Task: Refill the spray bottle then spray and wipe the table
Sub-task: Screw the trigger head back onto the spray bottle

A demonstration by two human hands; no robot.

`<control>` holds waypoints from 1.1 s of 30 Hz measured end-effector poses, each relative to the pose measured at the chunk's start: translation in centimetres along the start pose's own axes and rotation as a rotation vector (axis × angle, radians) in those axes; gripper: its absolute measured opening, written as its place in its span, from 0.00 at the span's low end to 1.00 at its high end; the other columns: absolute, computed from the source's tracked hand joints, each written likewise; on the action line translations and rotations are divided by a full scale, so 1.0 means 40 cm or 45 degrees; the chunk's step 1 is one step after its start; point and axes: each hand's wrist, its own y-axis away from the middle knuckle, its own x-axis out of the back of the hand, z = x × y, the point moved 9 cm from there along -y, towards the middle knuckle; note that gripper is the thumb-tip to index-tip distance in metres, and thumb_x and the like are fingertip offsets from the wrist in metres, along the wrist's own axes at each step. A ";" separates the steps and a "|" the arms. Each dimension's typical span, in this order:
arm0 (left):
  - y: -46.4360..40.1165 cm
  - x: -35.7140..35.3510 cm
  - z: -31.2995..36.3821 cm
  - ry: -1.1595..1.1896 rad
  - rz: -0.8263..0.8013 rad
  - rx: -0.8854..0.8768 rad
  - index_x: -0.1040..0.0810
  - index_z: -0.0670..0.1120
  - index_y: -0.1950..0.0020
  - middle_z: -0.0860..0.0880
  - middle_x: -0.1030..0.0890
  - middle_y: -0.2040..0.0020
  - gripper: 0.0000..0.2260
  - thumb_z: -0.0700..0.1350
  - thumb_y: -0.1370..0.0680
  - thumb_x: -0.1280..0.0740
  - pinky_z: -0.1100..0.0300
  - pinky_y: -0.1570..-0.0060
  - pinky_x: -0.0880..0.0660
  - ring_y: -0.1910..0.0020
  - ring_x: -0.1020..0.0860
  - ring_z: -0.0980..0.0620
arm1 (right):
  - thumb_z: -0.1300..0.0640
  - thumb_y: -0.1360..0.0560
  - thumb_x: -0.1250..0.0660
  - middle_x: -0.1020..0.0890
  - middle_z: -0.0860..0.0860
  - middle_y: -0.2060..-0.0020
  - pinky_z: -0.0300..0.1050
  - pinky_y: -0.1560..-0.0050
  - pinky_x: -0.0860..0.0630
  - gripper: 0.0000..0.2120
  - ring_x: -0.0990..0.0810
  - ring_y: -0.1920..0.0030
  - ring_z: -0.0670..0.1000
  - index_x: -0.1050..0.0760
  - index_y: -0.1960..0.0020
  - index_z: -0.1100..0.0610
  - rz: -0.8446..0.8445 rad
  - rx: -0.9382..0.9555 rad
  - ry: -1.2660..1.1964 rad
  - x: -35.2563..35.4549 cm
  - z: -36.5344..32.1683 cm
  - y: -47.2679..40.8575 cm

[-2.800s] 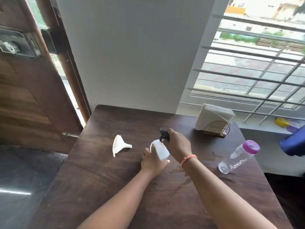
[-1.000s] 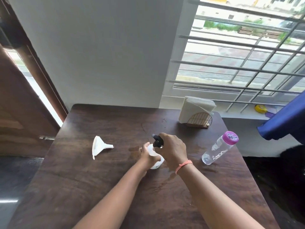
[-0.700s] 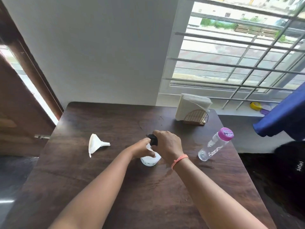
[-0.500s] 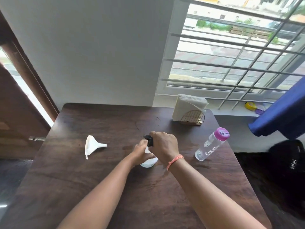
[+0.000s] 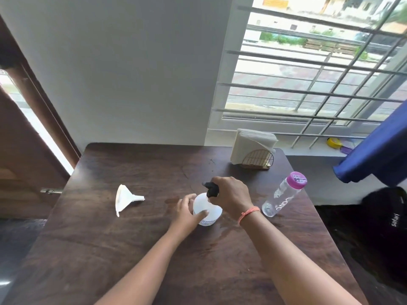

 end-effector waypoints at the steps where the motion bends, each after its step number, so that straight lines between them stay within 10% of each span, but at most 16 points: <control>1: -0.009 0.011 0.009 0.047 -0.042 -0.010 0.33 0.53 0.29 0.52 0.34 0.34 0.35 0.51 0.33 0.21 0.60 0.37 0.34 0.33 0.31 0.53 | 0.49 0.32 0.28 0.16 0.49 0.55 0.43 0.61 0.32 0.13 0.20 0.52 0.54 0.22 0.49 0.49 -0.028 0.026 -0.002 -0.001 -0.005 -0.003; 10: -0.056 -0.078 0.066 -0.200 -0.705 -0.116 0.34 0.53 0.28 0.54 0.32 0.31 0.29 0.51 0.26 0.27 0.54 0.30 0.37 0.29 0.36 0.54 | 0.49 0.33 0.28 0.17 0.49 0.55 0.43 0.62 0.32 0.14 0.20 0.52 0.55 0.23 0.49 0.48 -0.049 0.043 -0.029 -0.002 -0.024 0.015; 19: 0.056 -0.072 0.049 -0.230 0.360 -0.001 0.33 0.44 0.29 0.45 0.31 0.29 0.29 0.46 0.28 0.28 0.50 0.37 0.35 0.33 0.30 0.41 | 0.49 0.28 0.31 0.17 0.50 0.56 0.47 0.56 0.39 0.09 0.19 0.52 0.55 0.25 0.51 0.52 0.099 -0.036 0.049 -0.018 -0.027 0.036; 25: -0.030 -0.036 0.023 -0.276 -0.039 0.200 0.46 0.55 0.23 0.49 0.47 0.24 0.52 0.58 0.39 0.20 0.47 0.26 0.44 0.24 0.47 0.46 | 0.48 0.33 0.27 0.17 0.47 0.53 0.44 0.59 0.29 0.15 0.20 0.51 0.53 0.22 0.47 0.47 -0.089 0.075 -0.040 -0.003 -0.011 0.035; 30: -0.047 -0.087 0.054 -0.339 -0.647 -0.049 0.28 0.59 0.42 0.54 0.25 0.38 0.23 0.52 0.34 0.23 0.52 0.34 0.31 0.33 0.28 0.51 | 0.48 0.32 0.28 0.17 0.49 0.54 0.43 0.60 0.33 0.14 0.20 0.51 0.54 0.22 0.48 0.48 -0.035 0.048 -0.006 -0.008 -0.029 0.040; 33: -0.055 -0.084 0.060 -0.213 -0.510 -0.055 0.26 0.56 0.40 0.50 0.25 0.36 0.23 0.53 0.34 0.26 0.50 0.33 0.32 0.34 0.28 0.49 | 0.47 0.30 0.28 0.17 0.50 0.53 0.44 0.58 0.36 0.13 0.20 0.50 0.54 0.23 0.48 0.51 0.040 -0.051 -0.011 -0.005 -0.020 0.040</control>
